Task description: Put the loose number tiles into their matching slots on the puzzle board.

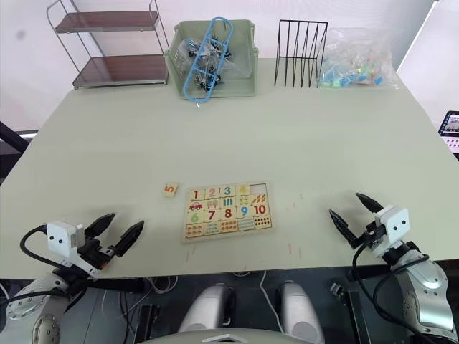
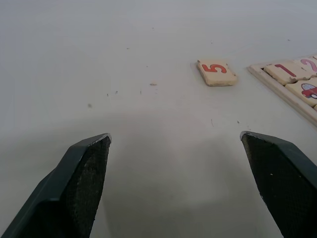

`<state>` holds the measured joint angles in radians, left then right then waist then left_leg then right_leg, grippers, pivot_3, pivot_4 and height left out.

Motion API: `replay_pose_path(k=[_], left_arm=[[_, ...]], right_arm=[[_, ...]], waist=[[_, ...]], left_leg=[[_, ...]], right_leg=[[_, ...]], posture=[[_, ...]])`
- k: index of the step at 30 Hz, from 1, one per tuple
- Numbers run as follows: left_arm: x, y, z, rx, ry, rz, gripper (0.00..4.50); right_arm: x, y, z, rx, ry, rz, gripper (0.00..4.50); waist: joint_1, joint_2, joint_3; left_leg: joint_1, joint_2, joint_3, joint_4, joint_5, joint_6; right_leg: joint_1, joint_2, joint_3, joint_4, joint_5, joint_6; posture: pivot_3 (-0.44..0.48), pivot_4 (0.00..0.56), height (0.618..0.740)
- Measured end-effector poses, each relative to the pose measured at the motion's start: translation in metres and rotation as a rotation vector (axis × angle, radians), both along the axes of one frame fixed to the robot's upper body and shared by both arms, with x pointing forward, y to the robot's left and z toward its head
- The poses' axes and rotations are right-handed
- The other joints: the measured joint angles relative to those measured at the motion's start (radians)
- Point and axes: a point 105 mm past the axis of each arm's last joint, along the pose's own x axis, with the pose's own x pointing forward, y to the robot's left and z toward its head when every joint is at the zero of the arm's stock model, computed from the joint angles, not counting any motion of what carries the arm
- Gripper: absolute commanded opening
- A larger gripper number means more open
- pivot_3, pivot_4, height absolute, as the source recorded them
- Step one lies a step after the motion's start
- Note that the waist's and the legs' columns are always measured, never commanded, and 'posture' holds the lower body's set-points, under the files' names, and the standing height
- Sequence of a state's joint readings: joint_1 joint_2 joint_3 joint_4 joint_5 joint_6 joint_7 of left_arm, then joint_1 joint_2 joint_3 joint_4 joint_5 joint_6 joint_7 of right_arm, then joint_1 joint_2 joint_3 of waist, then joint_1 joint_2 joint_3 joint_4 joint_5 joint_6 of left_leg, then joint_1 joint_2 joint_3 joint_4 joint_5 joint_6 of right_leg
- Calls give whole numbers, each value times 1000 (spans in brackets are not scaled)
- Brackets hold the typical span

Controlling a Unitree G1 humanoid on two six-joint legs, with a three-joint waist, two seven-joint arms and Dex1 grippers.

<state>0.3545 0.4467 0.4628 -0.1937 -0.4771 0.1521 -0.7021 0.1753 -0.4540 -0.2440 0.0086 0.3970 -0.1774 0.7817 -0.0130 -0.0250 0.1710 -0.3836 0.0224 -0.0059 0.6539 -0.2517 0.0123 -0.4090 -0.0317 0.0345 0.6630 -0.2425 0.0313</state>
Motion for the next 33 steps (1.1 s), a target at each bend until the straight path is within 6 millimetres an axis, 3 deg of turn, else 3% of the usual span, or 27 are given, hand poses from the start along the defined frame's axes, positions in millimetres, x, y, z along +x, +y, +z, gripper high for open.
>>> replay_pose_path(k=[7, 12, 19, 33], left_arm=[[10, -26, 24, -46, -74, 39, 4437], [21, -45, 27, -46, -64, 62, 4437], [37, -64, 25, -77, -1, 167, 4437], [53, -67, 13, 36, 153, 221, 4437]], right_arm=[[-5, 5, 9, 6, -9, 126, 4500], [-14, 15, 28, 21, -10, 289, 4500], [-19, 21, 39, 2, -7, 412, 4500], [-17, 16, 35, 10, 7, 450, 4500]], waist=[[1, 0, 0], [1, 0, 0], [1, 0, 0], [1, 0, 0]], left_leg=[[0, 0, -1, 0, 0, 0], [0, 0, -1, 0, 0, 0], [0, -1, -1, 0, 0, 0], [0, -2, -1, 0, 0, 0]], right_leg=[[0, 0, 1, 0, 1, 2], [0, 1, 1, 0, 2, 3], [0, 1, 1, 0, 2, 4], [0, 2, 1, 0, 2, 3]], posture=[[0, 150, 739], [0, 150, 739], [0, 150, 739], [0, 150, 739]])
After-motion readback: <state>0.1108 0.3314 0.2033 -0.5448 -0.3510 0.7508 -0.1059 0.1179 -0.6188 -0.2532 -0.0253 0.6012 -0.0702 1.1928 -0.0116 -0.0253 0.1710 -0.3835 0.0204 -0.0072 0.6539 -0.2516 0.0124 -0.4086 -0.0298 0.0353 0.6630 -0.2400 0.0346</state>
